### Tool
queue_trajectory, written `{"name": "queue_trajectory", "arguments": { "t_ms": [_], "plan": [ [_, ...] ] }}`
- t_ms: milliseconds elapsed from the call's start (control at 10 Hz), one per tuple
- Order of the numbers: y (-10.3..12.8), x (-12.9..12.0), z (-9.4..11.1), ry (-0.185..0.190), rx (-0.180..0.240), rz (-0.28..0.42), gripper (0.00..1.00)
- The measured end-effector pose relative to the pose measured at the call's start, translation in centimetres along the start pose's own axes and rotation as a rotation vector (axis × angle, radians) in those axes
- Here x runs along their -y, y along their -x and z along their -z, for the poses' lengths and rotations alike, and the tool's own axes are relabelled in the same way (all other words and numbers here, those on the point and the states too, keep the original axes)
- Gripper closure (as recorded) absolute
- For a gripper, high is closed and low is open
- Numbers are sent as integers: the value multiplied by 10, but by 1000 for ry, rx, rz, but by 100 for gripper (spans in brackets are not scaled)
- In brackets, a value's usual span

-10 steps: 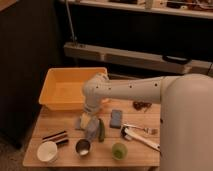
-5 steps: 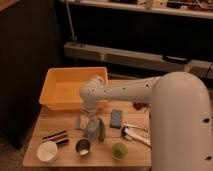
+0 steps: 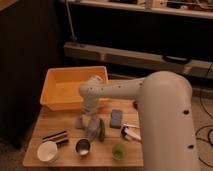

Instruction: Place towel in plastic cup

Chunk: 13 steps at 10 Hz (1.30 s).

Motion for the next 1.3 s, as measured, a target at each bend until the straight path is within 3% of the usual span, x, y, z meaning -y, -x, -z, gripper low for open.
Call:
{"name": "queue_trajectory", "arguments": {
  "t_ms": [300,500,700,800,1000,1200,1300],
  "plan": [
    [1,-2,5,10,-44,-35,81],
    [0,-3,26,-5,-21,-47,90],
    [-1,-1,61,-12,24,-61,90],
    [-4,-2,94,-14,55,-62,90],
    [-16,-1,139,-16,89,-66,90],
    [-47,5,195,-12,113,-72,90],
    [-70,7,213,-6,108,-74,90]
  ]
}}
